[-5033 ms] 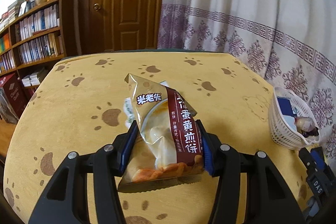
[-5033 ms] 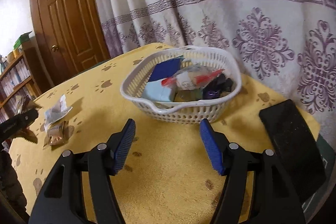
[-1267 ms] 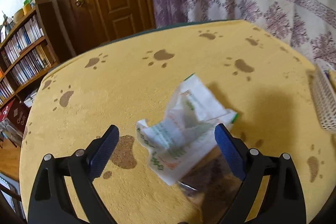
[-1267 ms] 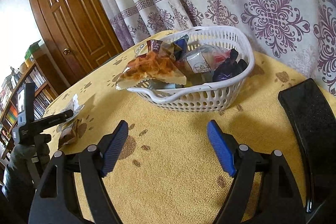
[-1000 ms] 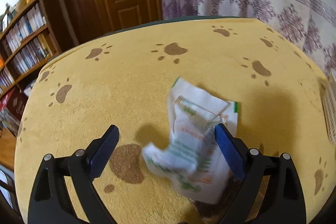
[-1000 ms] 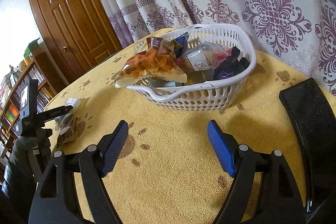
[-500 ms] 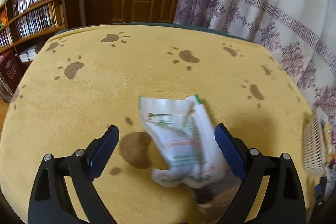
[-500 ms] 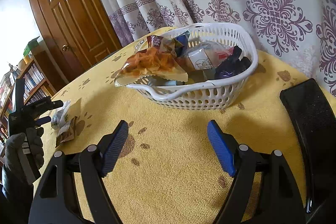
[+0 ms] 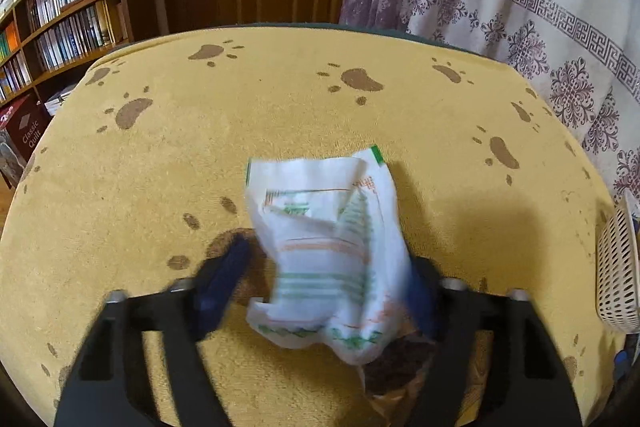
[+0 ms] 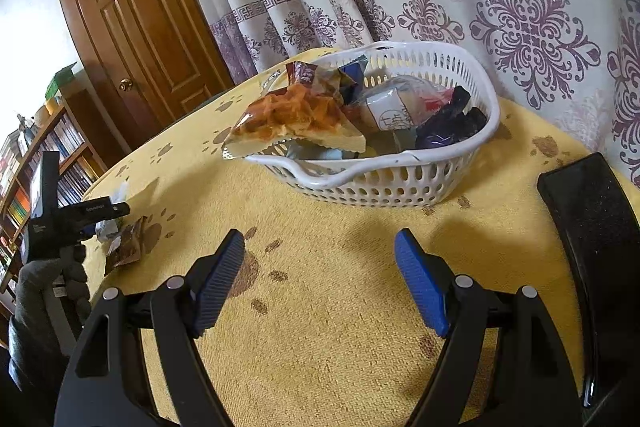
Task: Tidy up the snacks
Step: 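Move the left gripper to the white-and-green packet and grasp it, then grasp the brown nut packet with the right gripper while the left holds the white packet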
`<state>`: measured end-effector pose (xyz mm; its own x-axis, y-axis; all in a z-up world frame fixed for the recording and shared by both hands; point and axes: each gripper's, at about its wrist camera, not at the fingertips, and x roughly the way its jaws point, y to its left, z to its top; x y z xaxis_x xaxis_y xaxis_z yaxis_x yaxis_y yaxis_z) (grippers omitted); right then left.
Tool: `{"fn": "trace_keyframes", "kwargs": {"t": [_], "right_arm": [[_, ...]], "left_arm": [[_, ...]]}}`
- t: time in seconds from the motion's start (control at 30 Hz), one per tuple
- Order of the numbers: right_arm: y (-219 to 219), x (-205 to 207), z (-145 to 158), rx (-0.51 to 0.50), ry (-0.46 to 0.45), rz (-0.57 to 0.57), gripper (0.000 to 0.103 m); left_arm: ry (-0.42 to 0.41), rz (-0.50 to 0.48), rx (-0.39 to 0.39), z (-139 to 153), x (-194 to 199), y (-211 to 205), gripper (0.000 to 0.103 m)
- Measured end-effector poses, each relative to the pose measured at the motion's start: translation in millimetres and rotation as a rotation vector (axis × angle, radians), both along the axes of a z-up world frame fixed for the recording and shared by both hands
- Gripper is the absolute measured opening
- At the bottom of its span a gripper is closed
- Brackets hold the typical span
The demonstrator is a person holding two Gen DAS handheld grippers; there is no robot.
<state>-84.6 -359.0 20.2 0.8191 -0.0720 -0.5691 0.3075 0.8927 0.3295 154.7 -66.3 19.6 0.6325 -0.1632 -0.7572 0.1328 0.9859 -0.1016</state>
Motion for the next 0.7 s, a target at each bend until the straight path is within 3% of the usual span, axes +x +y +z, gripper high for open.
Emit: {"fn": "trace_keyframes", "kwargs": {"t": [0.07, 0.17, 0.27, 0.37, 0.53, 0.7], "right_arm": [[2.5, 2.2, 1.0, -0.015, 0.007, 0.012, 0.079], [12.7, 3.6, 4.8, -0.064, 0.014, 0.037, 0.079], [30.8, 6.7, 15.7, -0.116, 0.004, 0.092, 0.079], [58.3, 21.2, 28.0, -0.112, 0.003, 0.231, 0.079], [108.9, 63.7, 28.3, -0.084, 0.063, 0.458, 0.079], [148.1, 105.1, 24.4, -0.09, 0.123, 0.571, 0.079]], "left_arm": [[0.004, 0.003, -0.047, 1.8, -0.5, 8.4, 0.043], [-0.007, -0.003, -0.106, 5.9, -4.5, 18.2, 0.038], [-0.039, -0.009, -0.121, 12.6, -9.7, 22.3, 0.035], [-0.065, -0.007, -0.148, 21.9, -12.8, 28.4, 0.034], [-0.117, 0.003, -0.173, 39.6, -19.9, 38.4, 0.033], [-0.135, 0.021, -0.226, 51.5, -21.8, 52.9, 0.033]]}}
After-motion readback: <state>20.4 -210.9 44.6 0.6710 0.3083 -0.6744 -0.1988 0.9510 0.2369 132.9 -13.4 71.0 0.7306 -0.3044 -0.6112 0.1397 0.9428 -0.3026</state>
